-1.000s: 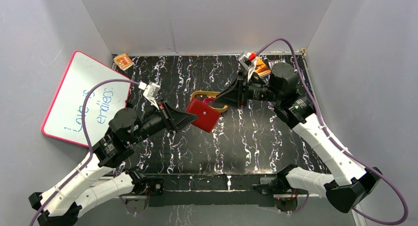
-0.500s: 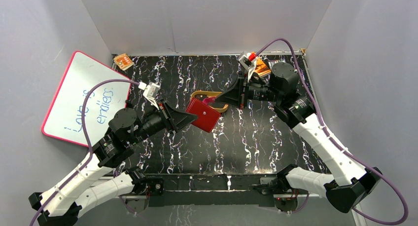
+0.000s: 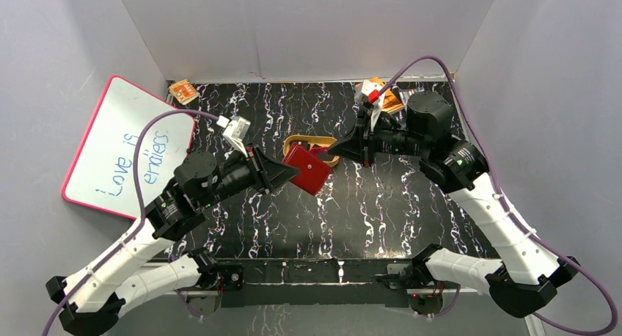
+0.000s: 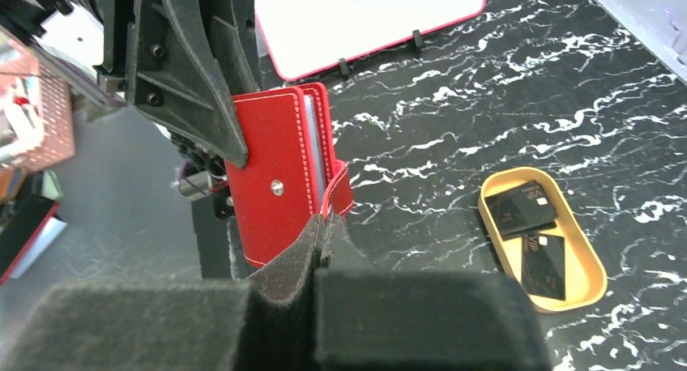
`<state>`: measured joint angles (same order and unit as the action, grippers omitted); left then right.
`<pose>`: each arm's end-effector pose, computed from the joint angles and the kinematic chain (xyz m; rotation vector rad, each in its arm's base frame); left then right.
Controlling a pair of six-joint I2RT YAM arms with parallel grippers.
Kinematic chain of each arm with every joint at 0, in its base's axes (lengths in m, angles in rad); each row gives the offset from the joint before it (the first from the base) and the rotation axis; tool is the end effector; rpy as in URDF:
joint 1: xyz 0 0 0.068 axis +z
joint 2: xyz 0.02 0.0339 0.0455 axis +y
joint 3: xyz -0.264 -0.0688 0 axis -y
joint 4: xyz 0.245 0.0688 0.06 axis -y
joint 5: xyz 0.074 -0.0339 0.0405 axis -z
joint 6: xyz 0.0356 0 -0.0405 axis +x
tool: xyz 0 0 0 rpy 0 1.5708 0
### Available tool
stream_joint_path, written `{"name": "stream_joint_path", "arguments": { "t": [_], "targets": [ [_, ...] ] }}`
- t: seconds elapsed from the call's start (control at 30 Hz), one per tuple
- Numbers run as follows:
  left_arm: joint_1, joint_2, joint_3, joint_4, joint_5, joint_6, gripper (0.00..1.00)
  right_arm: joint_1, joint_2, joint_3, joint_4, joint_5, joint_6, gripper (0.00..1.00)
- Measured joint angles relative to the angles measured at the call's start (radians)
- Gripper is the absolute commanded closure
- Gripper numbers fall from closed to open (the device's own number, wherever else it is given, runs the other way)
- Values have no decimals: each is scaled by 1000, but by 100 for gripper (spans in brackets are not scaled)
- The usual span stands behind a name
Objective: Put the credit cards into the card holder
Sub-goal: Close the card holder.
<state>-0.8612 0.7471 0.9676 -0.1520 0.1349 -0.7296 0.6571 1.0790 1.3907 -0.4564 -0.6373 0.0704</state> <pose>0.1014 -0.1255 0.4125 0.2294 1.6515 -1.3505 0.1547 0.1461 0.4637 -0.9783 1.5221 1.0718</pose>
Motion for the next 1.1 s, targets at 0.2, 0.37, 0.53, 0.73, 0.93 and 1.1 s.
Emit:
{"name": "stream_joint_path", "arguments": {
  "t": [0.2, 0.37, 0.53, 0.73, 0.93, 1.1],
  "targets": [
    [0, 122, 108, -92, -19, 17, 100, 30, -5, 10, -76, 93, -100, 100],
    [0, 195, 169, -145, -29, 19, 100, 32, -7, 9, -100, 139, -147, 100],
    [0, 236, 190, -172, -34, 9, 100, 32, -46, -48, -92, 154, -181, 100],
    [-3, 256, 190, -209, -31, -27, 100, 32, -114, -169, -47, 165, -186, 100],
    [-3, 274, 185, -225, -32, -66, 100, 32, -119, -213, -12, 164, -174, 100],
    [-3, 278, 185, -224, -39, -89, 100, 32, -119, -221, 2, 162, -159, 100]
  ]
}}
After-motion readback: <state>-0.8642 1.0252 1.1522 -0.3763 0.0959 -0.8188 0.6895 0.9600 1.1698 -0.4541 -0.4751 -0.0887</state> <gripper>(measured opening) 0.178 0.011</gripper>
